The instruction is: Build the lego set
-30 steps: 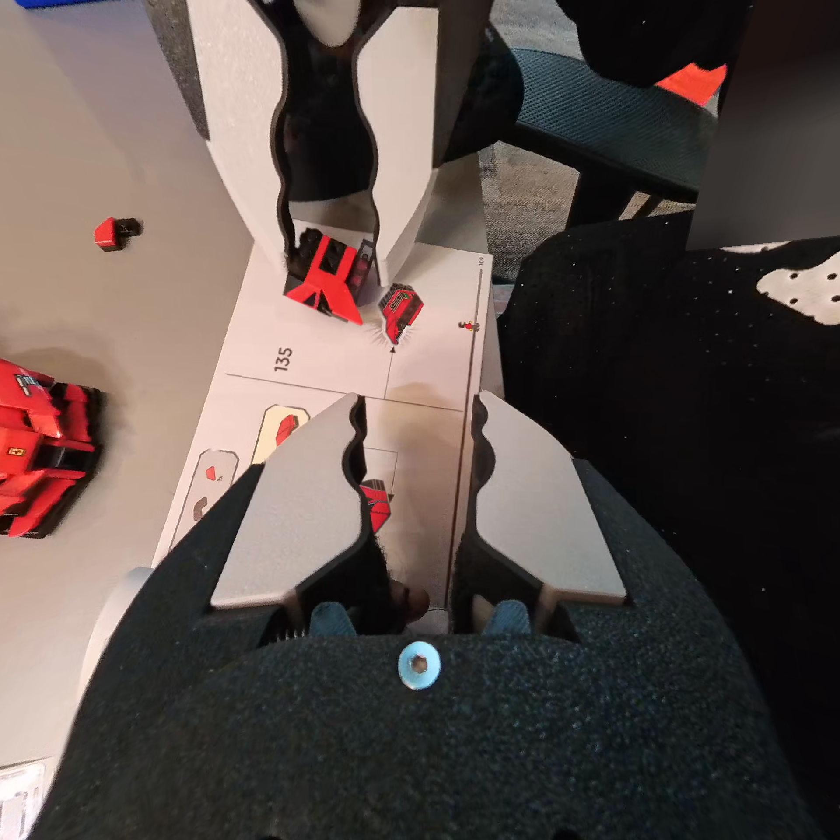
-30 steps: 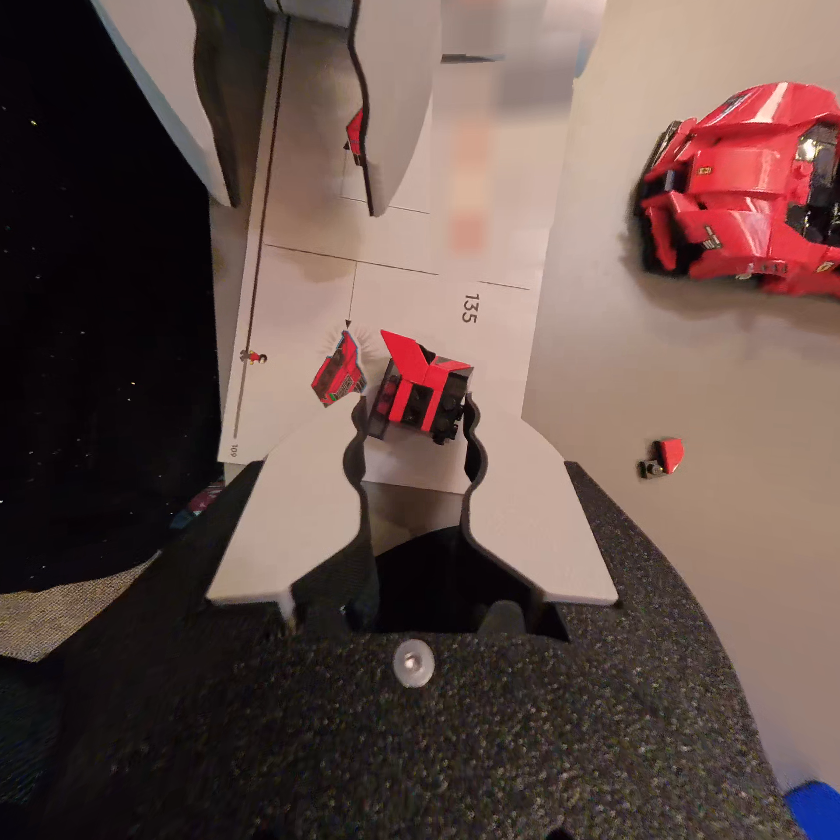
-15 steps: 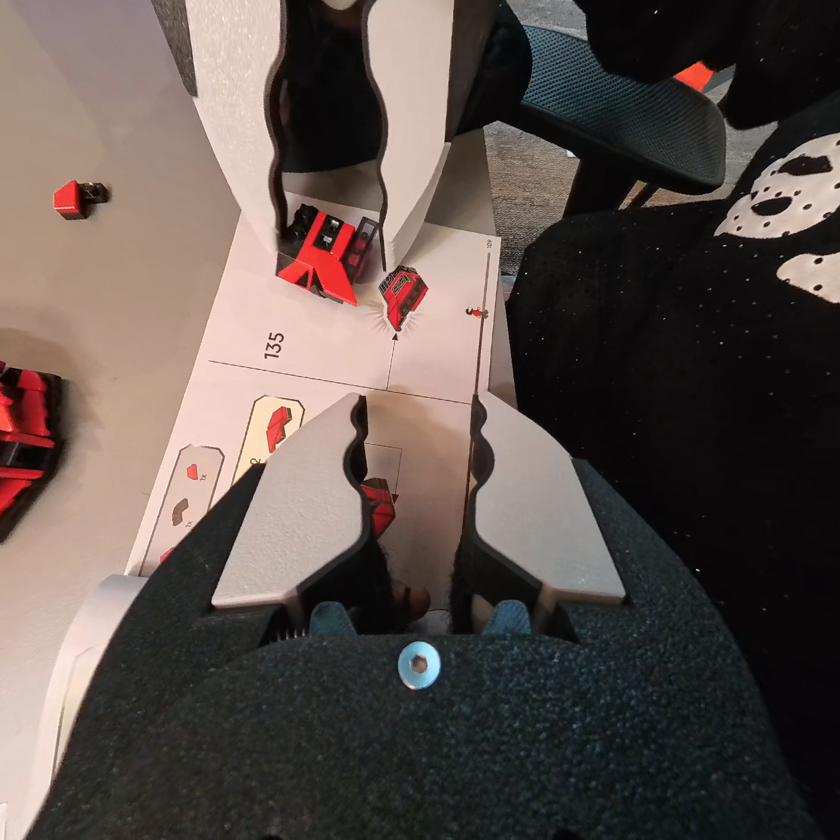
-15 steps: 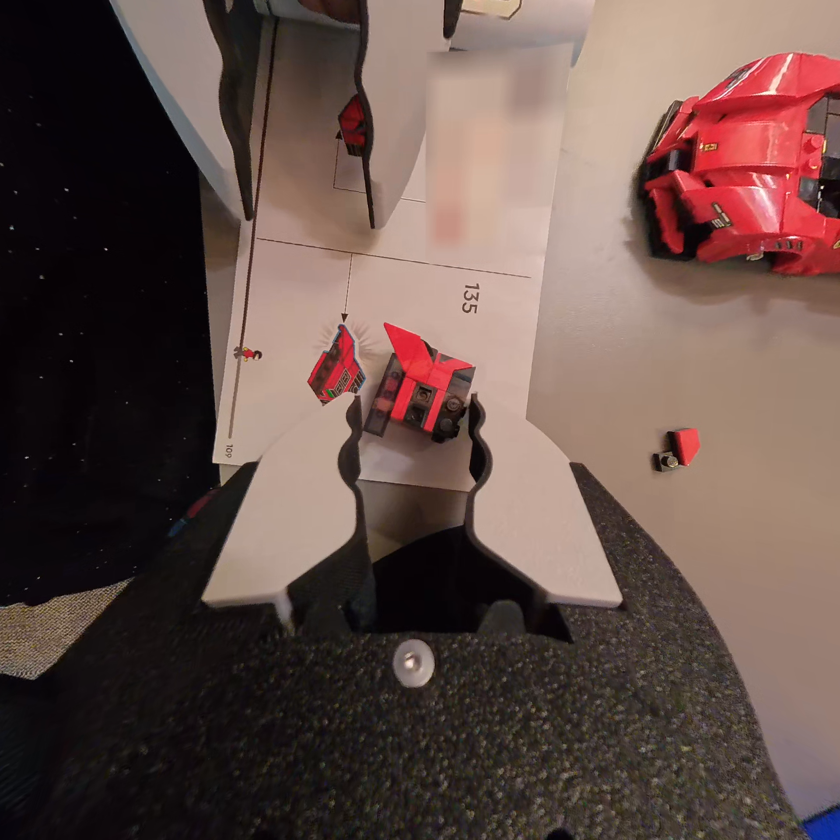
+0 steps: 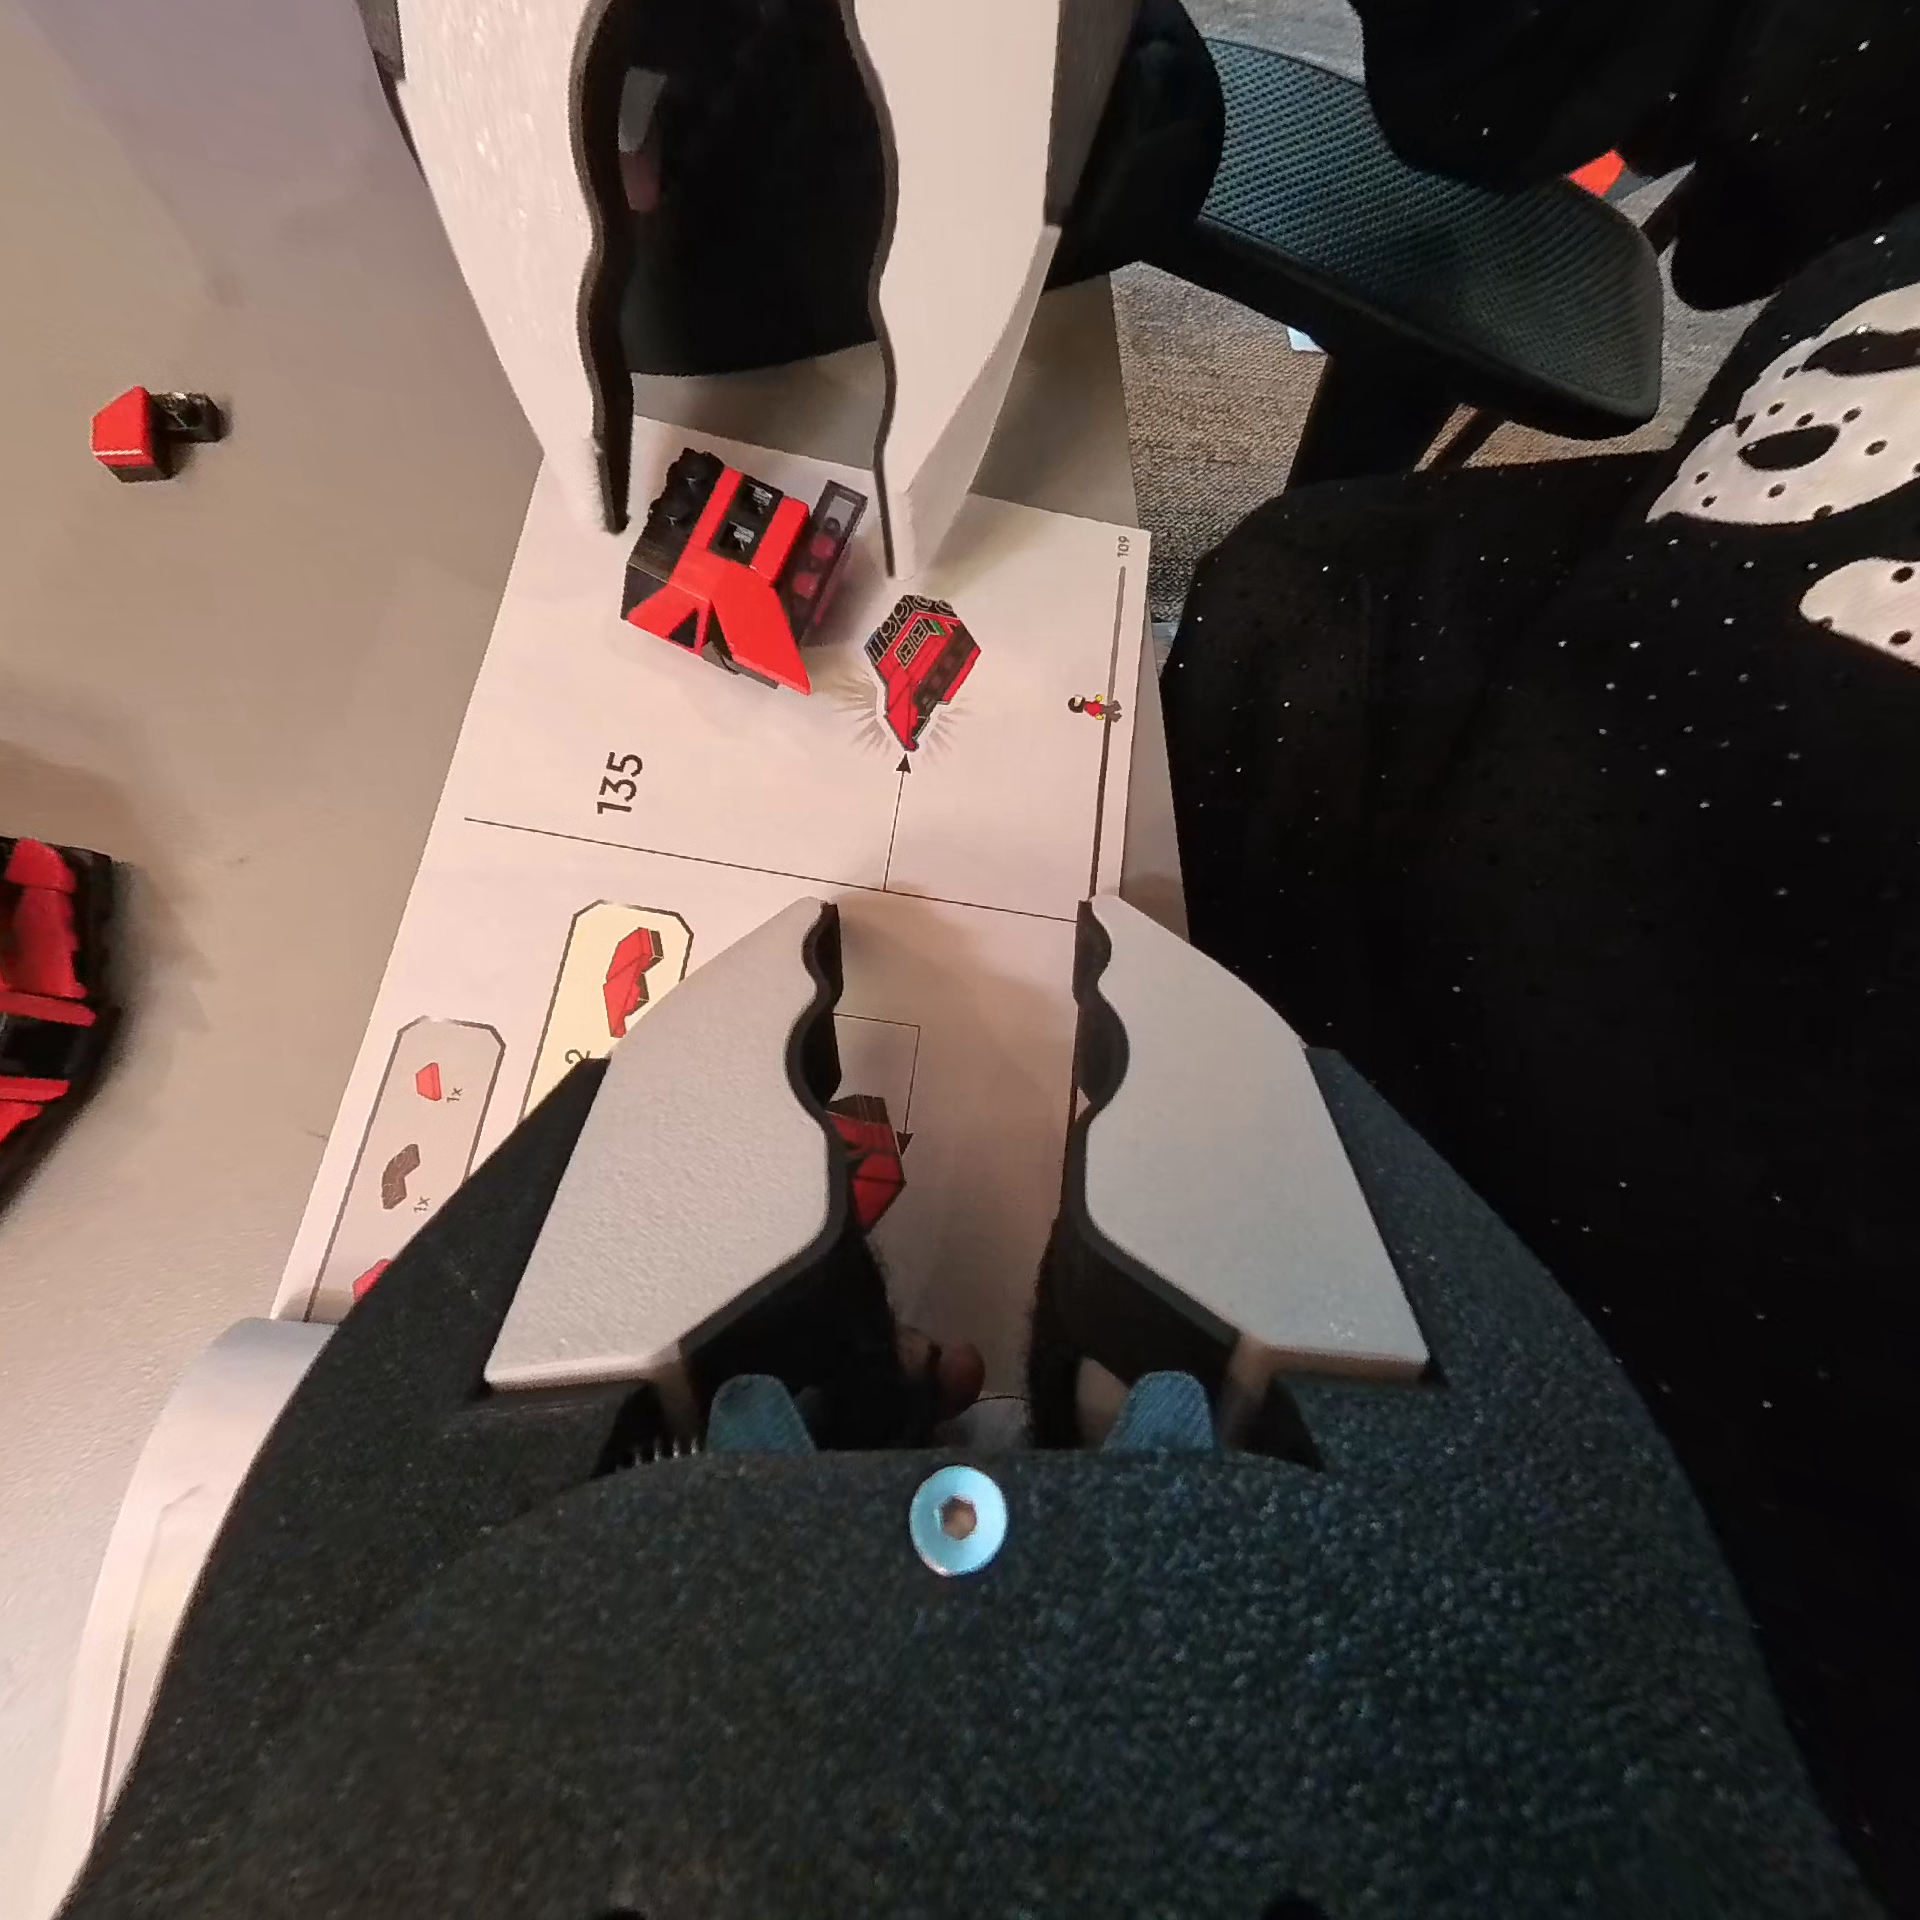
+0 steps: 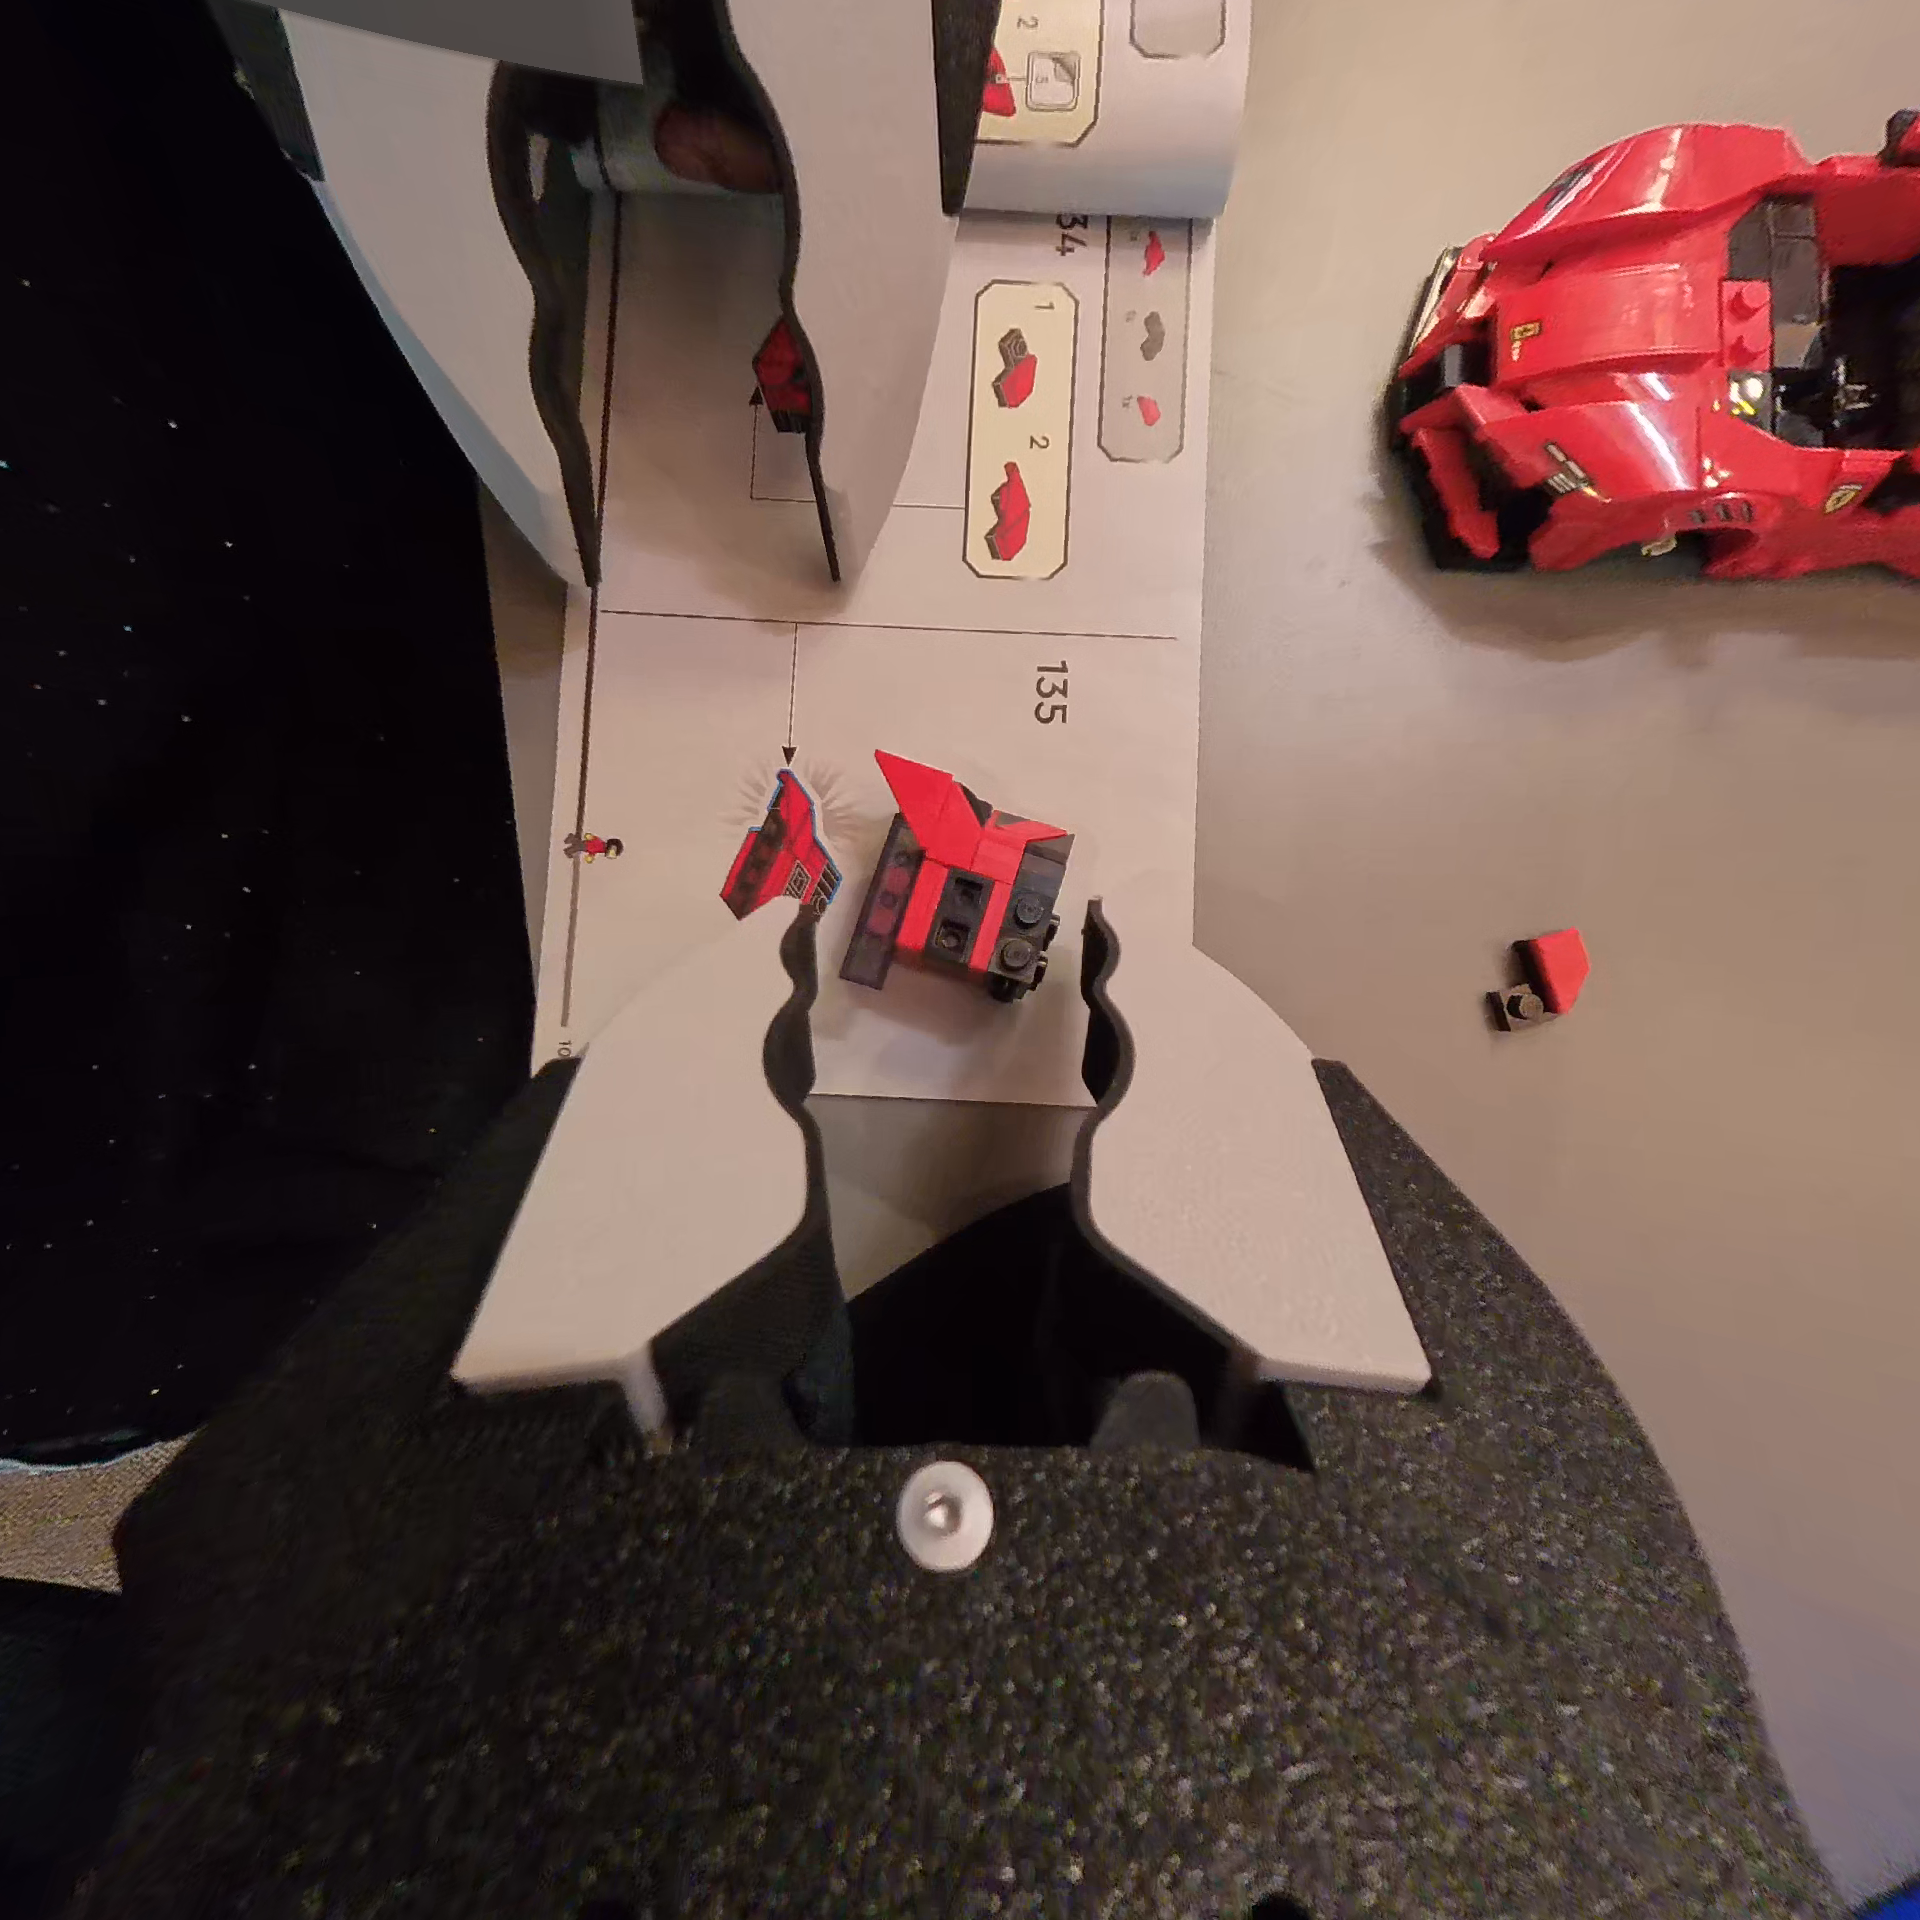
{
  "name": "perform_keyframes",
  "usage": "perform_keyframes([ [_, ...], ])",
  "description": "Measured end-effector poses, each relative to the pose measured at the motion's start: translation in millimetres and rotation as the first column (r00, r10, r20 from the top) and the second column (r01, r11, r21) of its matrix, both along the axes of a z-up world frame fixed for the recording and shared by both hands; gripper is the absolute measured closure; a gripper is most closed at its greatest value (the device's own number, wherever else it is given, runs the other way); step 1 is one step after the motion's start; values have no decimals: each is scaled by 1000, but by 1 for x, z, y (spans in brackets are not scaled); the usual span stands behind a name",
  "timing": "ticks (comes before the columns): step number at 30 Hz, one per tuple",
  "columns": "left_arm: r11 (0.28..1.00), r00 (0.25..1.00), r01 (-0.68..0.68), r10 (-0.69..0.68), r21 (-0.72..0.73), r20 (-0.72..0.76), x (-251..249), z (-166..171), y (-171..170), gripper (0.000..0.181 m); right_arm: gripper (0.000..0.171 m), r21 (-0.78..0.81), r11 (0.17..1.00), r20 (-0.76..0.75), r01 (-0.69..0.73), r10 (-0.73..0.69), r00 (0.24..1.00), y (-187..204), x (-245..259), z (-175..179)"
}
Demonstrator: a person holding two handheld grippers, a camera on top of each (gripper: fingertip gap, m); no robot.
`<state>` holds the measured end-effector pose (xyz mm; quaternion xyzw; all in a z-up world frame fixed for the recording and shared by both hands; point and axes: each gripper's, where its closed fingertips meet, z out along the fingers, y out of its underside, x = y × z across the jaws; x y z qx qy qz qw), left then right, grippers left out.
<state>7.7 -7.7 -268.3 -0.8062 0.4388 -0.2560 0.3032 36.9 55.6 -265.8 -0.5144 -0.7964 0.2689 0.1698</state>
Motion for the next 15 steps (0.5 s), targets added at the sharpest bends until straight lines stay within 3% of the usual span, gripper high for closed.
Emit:
perform_keyframes([
  [15,1000,1000,2,-2,-8,-4,0,-2,0,138,133,4,1000,-2,16,-16,1000,-1,-3,-3],
])
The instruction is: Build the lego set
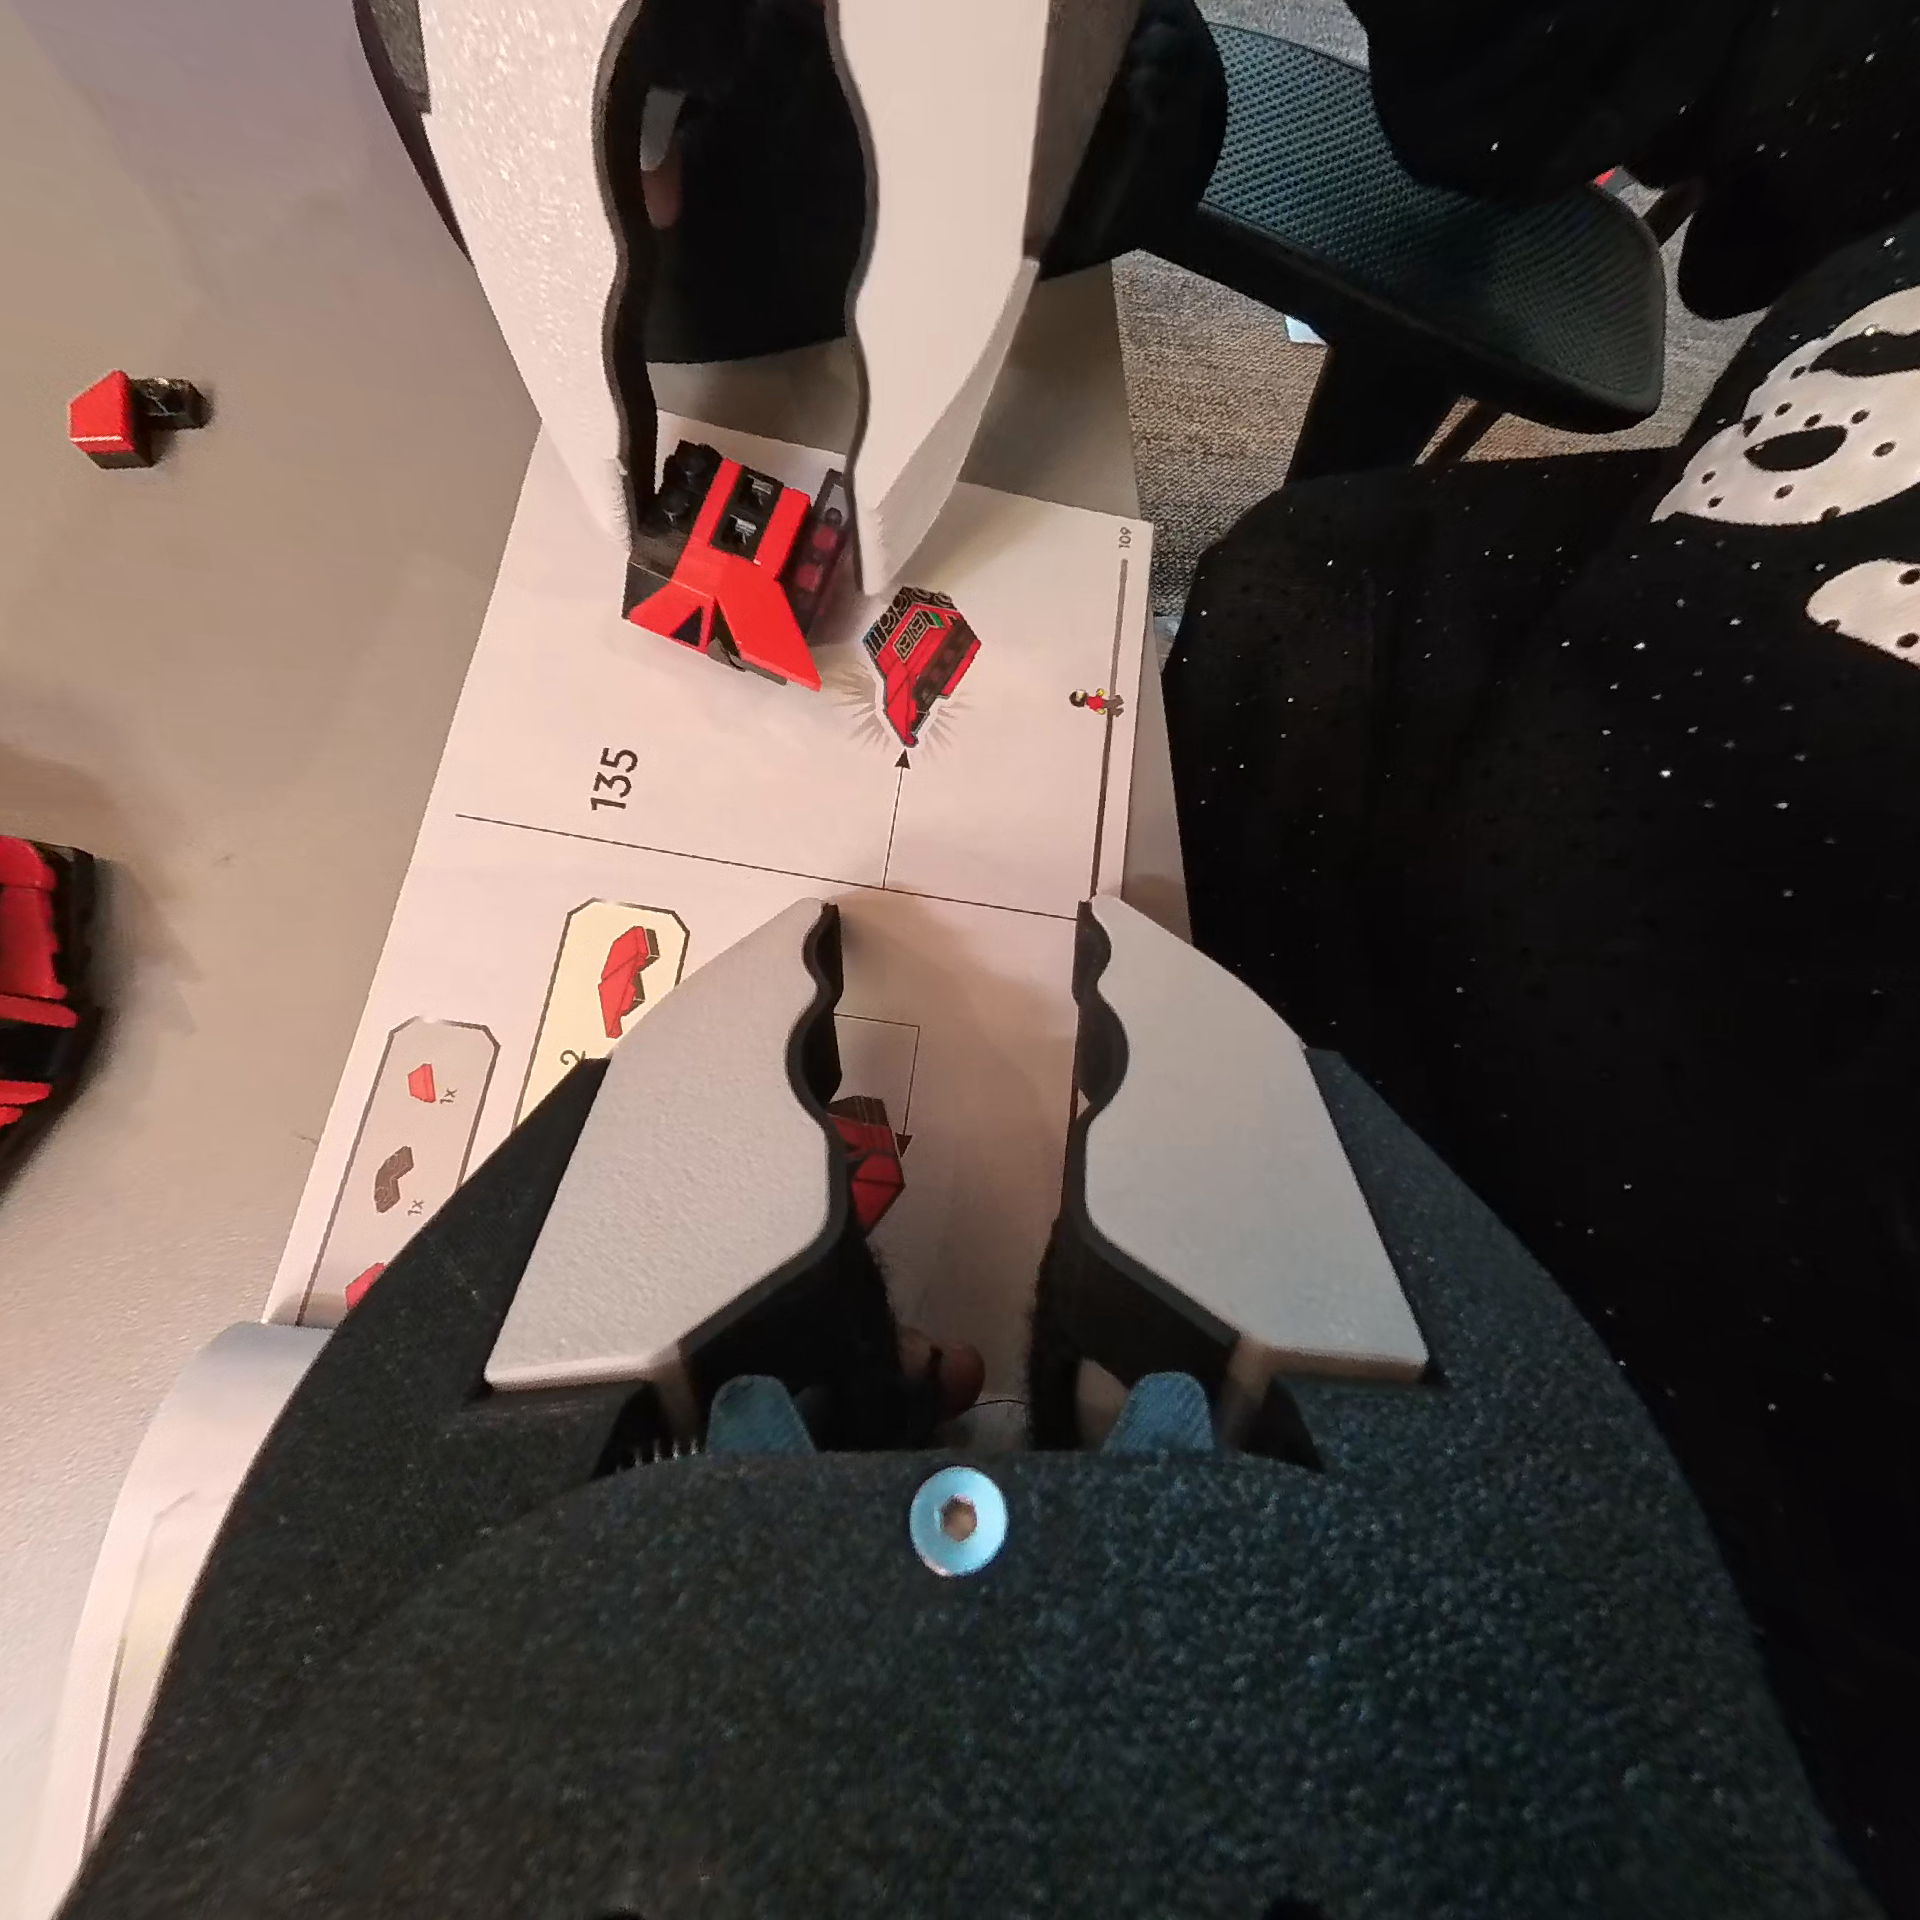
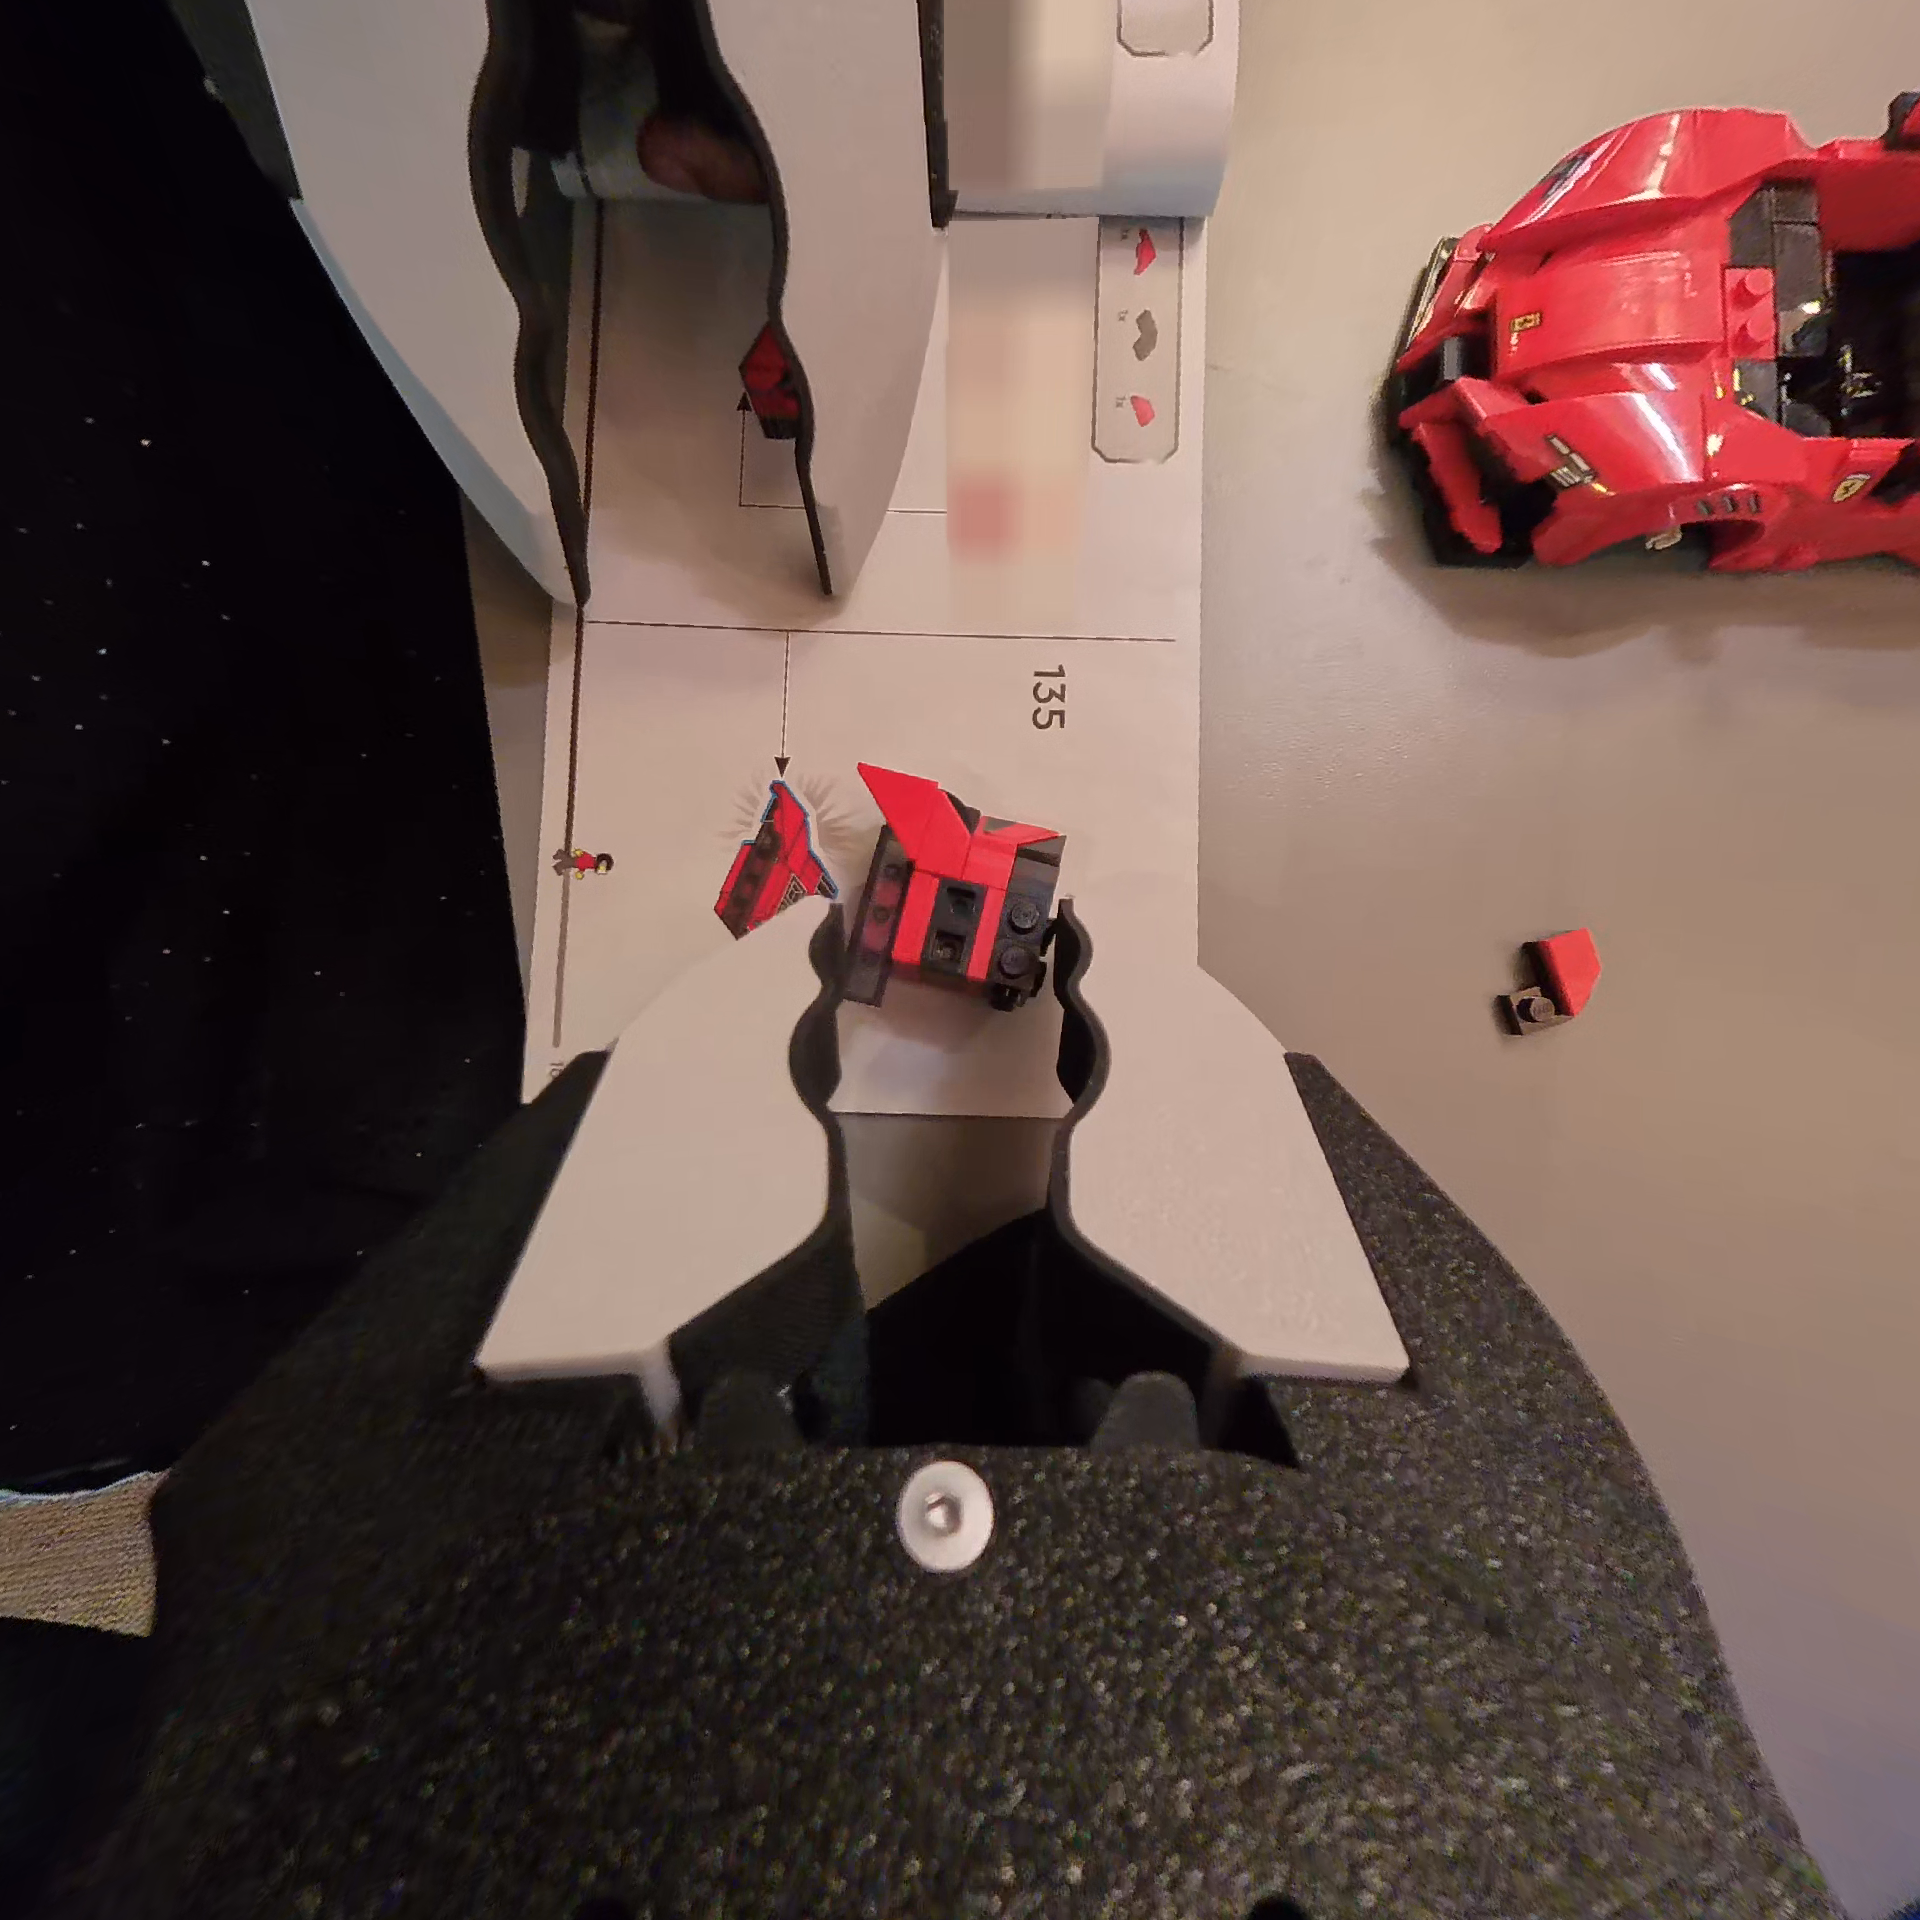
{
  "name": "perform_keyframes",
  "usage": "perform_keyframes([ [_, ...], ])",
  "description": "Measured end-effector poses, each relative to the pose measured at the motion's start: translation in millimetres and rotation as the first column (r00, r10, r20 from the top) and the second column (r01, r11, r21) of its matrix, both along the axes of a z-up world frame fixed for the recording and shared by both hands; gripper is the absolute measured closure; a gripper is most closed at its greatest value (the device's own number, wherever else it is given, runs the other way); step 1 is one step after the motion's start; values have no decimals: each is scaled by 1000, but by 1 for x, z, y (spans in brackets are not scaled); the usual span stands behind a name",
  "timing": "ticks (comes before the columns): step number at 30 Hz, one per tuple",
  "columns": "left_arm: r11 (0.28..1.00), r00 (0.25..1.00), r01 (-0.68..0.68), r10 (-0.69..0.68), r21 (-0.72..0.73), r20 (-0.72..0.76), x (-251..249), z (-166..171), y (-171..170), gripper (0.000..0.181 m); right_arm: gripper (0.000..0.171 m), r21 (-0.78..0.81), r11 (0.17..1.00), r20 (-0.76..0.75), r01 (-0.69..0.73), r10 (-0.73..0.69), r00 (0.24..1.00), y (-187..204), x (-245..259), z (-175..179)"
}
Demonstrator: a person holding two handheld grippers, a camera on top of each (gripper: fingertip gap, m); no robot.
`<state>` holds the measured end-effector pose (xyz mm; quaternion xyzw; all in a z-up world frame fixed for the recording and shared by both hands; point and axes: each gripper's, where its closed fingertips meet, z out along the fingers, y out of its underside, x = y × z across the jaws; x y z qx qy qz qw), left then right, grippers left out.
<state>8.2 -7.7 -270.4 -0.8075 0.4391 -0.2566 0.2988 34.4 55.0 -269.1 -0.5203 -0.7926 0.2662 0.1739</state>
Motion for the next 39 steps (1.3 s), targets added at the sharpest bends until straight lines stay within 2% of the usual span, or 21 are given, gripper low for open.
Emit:
perform_keyframes([
  [16,1000,1000,-3,3,-2,4,0,0,0,139,133,9,1000,1,-18,18,1000,4,0,3],
  [23,1000,1000,-3,3,-2,3,0,0,1,139,133,12,1000,-12,-28,28,1000,22,1,10],
  [31,1000,1000,-4,4,-4,6,0,0,1,139,133,30,997,19,-76,75,997,39,-1,2],
  [39,1000,1000,-11,11,11,1,-2,2,2,139,134,48,999,33,-23,22,999,70,-4,-1],
])
